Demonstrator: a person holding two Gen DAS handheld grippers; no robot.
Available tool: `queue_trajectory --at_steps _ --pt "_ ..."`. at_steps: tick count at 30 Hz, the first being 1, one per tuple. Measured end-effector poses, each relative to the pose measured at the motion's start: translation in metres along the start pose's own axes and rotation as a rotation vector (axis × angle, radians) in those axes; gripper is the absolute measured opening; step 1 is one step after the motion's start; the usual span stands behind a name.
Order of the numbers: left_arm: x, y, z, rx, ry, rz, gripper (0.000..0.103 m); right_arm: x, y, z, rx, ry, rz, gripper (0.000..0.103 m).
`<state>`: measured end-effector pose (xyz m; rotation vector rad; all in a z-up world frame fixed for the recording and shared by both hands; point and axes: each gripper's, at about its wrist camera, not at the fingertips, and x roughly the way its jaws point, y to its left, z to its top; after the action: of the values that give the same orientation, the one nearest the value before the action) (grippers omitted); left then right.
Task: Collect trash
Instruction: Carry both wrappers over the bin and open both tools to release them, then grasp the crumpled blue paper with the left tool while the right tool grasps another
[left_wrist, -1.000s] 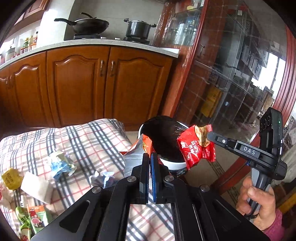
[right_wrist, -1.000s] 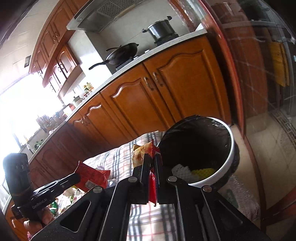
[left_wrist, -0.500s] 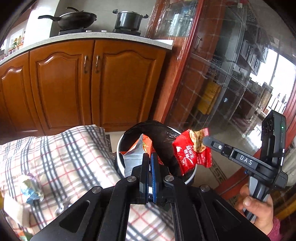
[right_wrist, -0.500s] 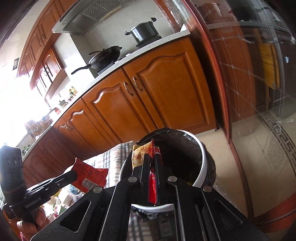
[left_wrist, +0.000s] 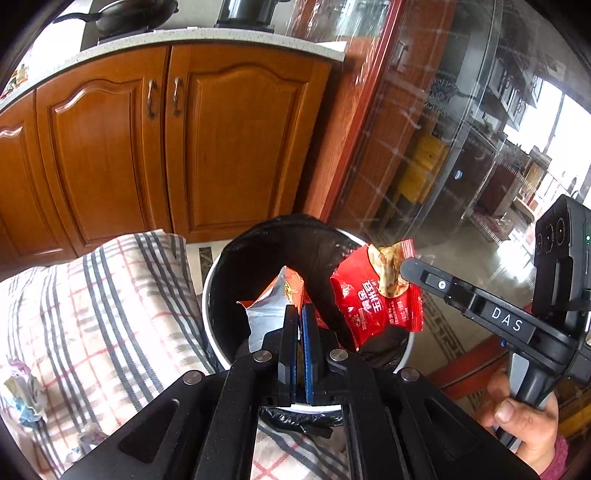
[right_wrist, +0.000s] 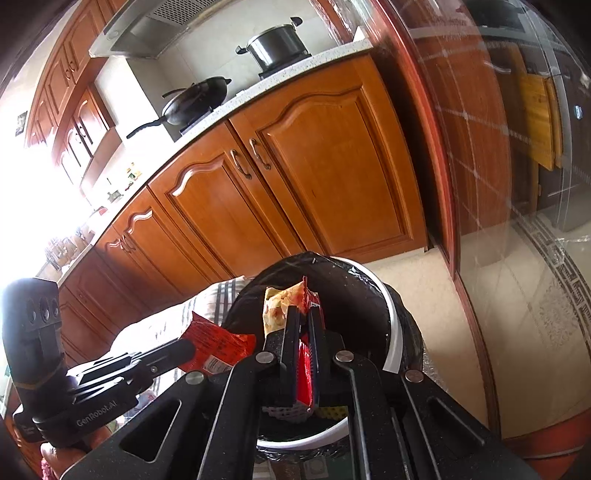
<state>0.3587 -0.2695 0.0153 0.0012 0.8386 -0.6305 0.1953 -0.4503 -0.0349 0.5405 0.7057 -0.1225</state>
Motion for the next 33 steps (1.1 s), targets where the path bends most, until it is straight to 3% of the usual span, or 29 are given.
queue_trajectory --at_steps 6,8,10,12,14,18,21,26,28,33 --pt "0.02 -0.003 -0.001 0.003 0.025 0.013 0.003 0.01 -0.005 -0.003 0.004 0.024 -0.005 0.004" --pt "0.024 -0.001 -0.002 -0.008 0.035 0.013 0.009 0.014 -0.005 -0.002 0.003 0.036 -0.004 0.01" --pt "0.024 0.0 -0.003 -0.019 0.028 0.02 0.03 0.016 -0.006 -0.001 0.008 0.043 -0.01 0.011" --pt "0.021 0.001 -0.004 -0.02 0.016 0.021 0.037 0.017 -0.009 -0.002 0.014 0.049 -0.014 0.02" --pt "0.018 0.0 -0.006 -0.018 0.011 0.022 0.037 0.015 -0.01 -0.002 0.019 0.043 -0.014 0.032" --pt "-0.001 0.002 -0.016 -0.019 -0.018 0.027 0.04 0.004 -0.009 -0.004 0.022 0.021 -0.005 0.039" --pt "-0.02 0.01 -0.028 -0.034 -0.045 0.04 0.048 -0.005 -0.004 -0.008 0.02 -0.003 0.013 0.053" --pt "-0.054 0.024 -0.054 -0.08 -0.091 0.052 0.055 -0.022 0.005 -0.024 0.049 -0.041 0.063 0.088" --pt "-0.068 0.032 -0.065 -0.101 -0.106 0.063 0.06 -0.026 0.011 -0.031 0.06 -0.048 0.08 0.093" --pt "-0.099 0.047 -0.088 -0.141 -0.14 0.104 0.065 -0.031 0.032 -0.049 0.048 -0.046 0.103 0.094"
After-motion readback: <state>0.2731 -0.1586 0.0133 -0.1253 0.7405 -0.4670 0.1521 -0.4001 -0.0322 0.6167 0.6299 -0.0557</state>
